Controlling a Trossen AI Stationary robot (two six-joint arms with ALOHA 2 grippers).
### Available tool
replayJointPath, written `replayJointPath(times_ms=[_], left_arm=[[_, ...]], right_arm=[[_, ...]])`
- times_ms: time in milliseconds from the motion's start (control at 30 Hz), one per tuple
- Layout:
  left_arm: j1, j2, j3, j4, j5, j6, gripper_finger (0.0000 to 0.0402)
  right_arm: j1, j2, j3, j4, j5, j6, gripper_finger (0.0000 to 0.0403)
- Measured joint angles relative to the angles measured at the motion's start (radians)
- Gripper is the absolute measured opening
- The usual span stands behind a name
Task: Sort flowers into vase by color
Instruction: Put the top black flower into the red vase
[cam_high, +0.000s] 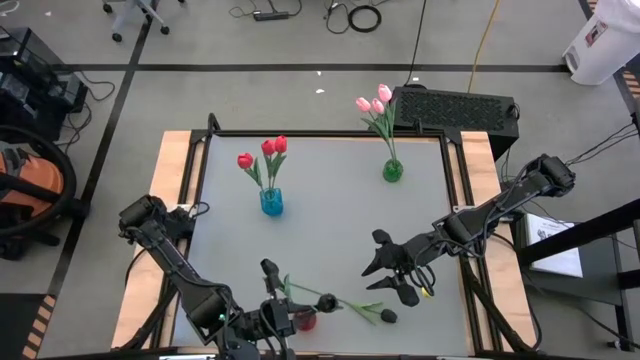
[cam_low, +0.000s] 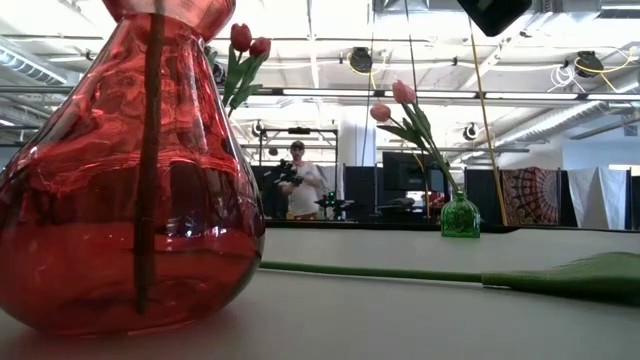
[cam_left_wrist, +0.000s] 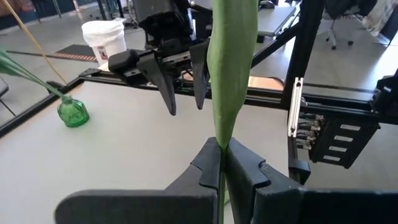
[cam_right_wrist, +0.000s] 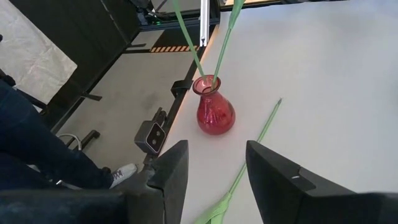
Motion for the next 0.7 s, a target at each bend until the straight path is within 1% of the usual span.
replayJointPath(times_ms=[367, 500, 700], left_arm=[[0.011, 0.018, 0.000, -0.024, -0.005, -0.031, 0.0013], [0.019, 0.039, 0.000, -0.023, -0.006, -0.079, 0.0013], [0.017, 0.044, 0.000, -0.021, -0.007, -0.081, 0.0013]], right_arm=[[0.000, 0.000, 0.000, 0.000, 0.001, -0.004, 0.0153], [0.000, 0.000, 0.000, -0.003, 0.001, -0.004, 0.0153], [0.000, 0.000, 0.000, -0.004, 0.001, -0.004, 0.0153]])
